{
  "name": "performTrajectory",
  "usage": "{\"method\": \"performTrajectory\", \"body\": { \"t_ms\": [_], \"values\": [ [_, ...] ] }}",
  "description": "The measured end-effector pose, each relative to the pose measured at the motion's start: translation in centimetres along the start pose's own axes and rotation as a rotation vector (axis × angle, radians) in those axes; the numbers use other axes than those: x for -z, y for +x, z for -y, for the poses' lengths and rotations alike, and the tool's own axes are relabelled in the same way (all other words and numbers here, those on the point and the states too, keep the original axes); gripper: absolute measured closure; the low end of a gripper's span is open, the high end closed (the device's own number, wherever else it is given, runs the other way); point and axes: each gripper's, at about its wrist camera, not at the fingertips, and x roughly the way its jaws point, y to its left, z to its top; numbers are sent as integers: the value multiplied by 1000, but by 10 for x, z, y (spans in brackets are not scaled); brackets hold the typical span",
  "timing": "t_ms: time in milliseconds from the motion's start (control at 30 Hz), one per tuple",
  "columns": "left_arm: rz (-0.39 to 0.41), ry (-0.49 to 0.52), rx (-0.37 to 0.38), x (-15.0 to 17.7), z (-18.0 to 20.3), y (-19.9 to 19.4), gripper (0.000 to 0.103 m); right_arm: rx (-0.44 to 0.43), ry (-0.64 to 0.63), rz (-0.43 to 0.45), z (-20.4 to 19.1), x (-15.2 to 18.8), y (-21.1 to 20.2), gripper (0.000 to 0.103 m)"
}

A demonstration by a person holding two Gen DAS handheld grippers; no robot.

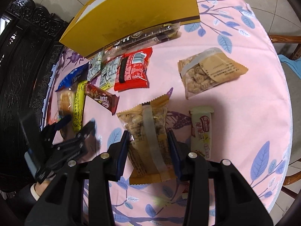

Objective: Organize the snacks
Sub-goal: 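Grasp the yellow cheese rice bar with the left tool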

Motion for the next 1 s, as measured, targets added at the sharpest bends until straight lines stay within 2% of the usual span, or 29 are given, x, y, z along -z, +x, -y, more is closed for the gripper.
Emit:
{"method": "performTrajectory", "body": {
  "t_ms": [67,100,200,233,300,367,433,500,567,667,767,900,1000],
  "values": [
    [9,-7,-2,-9,-3,6,18,-2,-5,1,-1,0,0,62],
    [16,6,-8,-14,-3,8,25,0,-5,0,-1,0,1,62],
    [13,15,-24,-22,-1,7,55,-3,3,-4,0,-1,3,62],
    [7,12,-26,-22,0,6,61,-5,4,-4,0,0,3,62],
    [-5,-4,-13,-16,-2,1,63,-8,4,-5,0,-1,4,62],
    [-3,12,-26,-9,3,-7,63,-11,0,-10,-1,-1,5,62],
    [33,50,-65,-1,12,-19,62,-12,-5,-15,-3,-1,6,62],
    [81,112,-76,7,24,-31,58,-14,-4,-17,-3,-1,7,62],
    [78,150,-78,11,31,-28,55,-13,-3,-18,-2,-1,7,62],
    [42,103,-75,6,26,-12,50,-17,1,-17,-2,-2,7,62],
    [26,31,-19,-10,15,1,46,-16,-2,-14,-2,-1,5,61],
    [-6,-62,24,-32,-1,17,30,-16,6,-20,0,-1,7,61],
    [-34,-116,65,-37,-12,24,23,-19,2,-15,-2,-1,5,61]
  ]
}}
